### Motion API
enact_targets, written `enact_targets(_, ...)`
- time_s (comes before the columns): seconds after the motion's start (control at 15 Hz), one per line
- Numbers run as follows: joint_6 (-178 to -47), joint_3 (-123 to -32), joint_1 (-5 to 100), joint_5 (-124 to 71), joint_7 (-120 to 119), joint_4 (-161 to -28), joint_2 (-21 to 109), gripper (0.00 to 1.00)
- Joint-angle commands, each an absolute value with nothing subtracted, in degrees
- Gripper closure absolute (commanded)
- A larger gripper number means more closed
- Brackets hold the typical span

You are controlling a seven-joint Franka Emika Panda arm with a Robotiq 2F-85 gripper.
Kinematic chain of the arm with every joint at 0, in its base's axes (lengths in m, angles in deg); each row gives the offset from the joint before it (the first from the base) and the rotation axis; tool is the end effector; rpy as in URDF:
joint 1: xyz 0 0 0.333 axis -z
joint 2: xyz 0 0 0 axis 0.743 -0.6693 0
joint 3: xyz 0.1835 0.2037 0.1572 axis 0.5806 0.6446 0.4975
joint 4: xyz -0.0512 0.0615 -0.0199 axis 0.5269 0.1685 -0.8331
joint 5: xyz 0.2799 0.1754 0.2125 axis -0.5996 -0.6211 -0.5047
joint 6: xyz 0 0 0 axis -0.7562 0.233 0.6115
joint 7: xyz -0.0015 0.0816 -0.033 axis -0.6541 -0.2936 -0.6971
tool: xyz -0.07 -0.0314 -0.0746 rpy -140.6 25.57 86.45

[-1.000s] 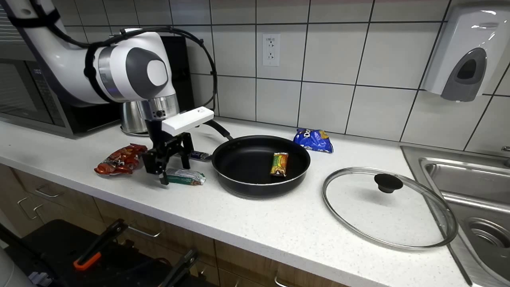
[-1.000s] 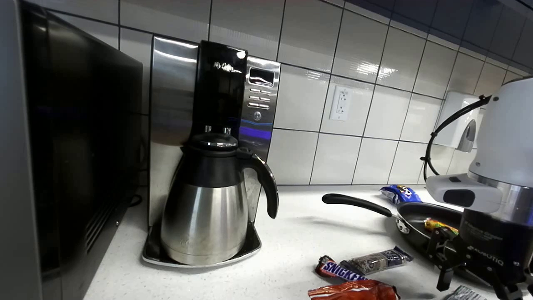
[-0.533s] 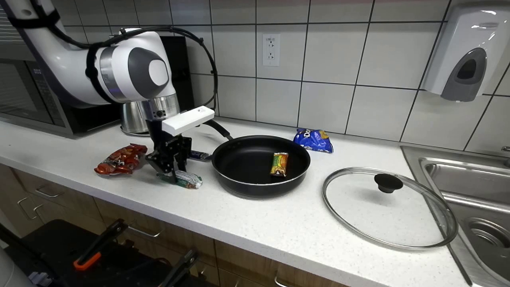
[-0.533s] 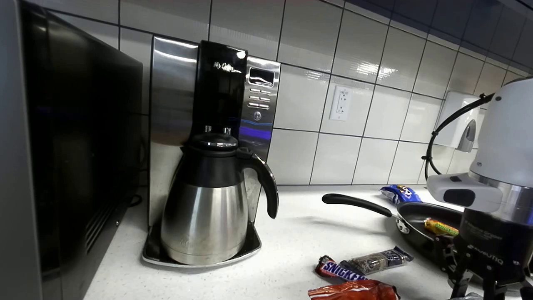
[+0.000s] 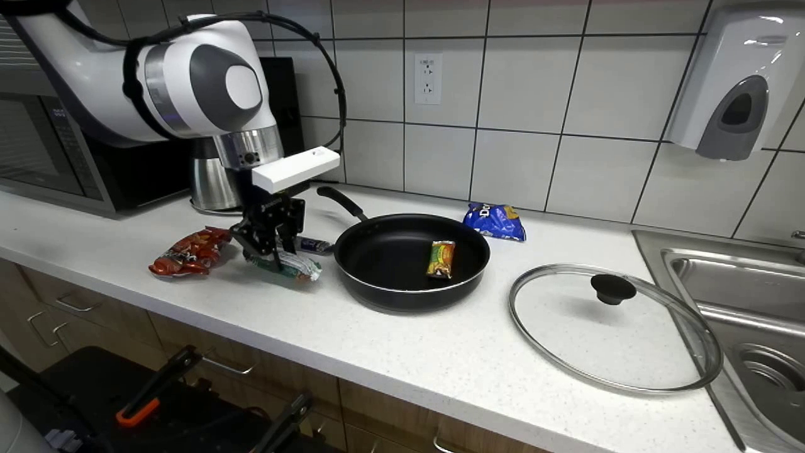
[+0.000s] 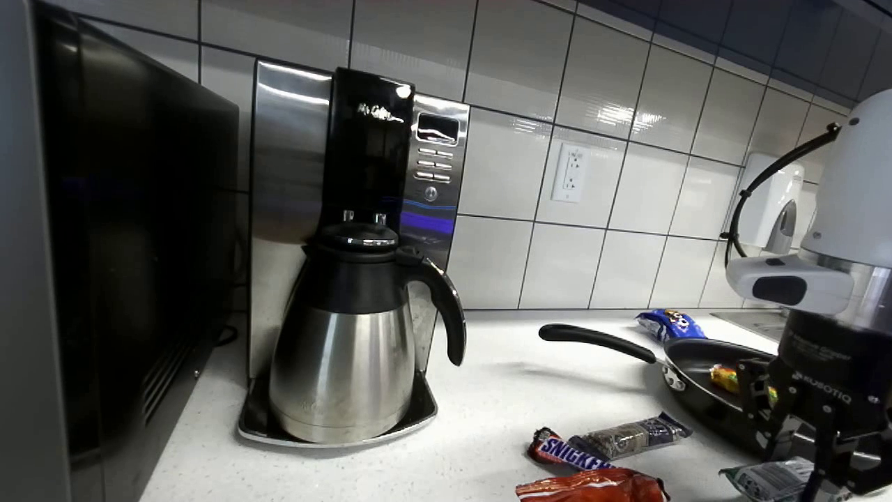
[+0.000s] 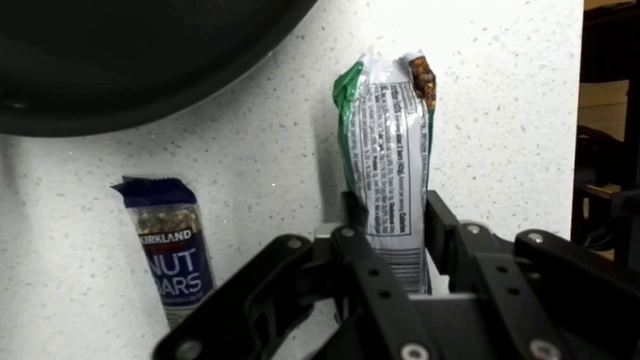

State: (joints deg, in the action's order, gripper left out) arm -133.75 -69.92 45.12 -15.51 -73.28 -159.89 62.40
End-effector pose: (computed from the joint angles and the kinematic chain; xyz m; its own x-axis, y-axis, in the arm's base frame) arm 0.3856 0.0544 0.2277 0.0452 0.9940 -0.0999 0.9987 -0.0426 0.0276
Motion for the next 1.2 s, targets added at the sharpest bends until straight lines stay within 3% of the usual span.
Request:
enact_targets(0.0,-127.4,-71.39,44.93,-18.0,-76.64,-161.08,69.9,0.91)
enact_targets(0.67,-122.13,-80.36,49.46,-15.74,-76.67,-160.22,76.79,0.91)
enact_targets(1.13,-123.2,-82.29,57.96,-8.42,-61.2,-156.77,73.69,0.91)
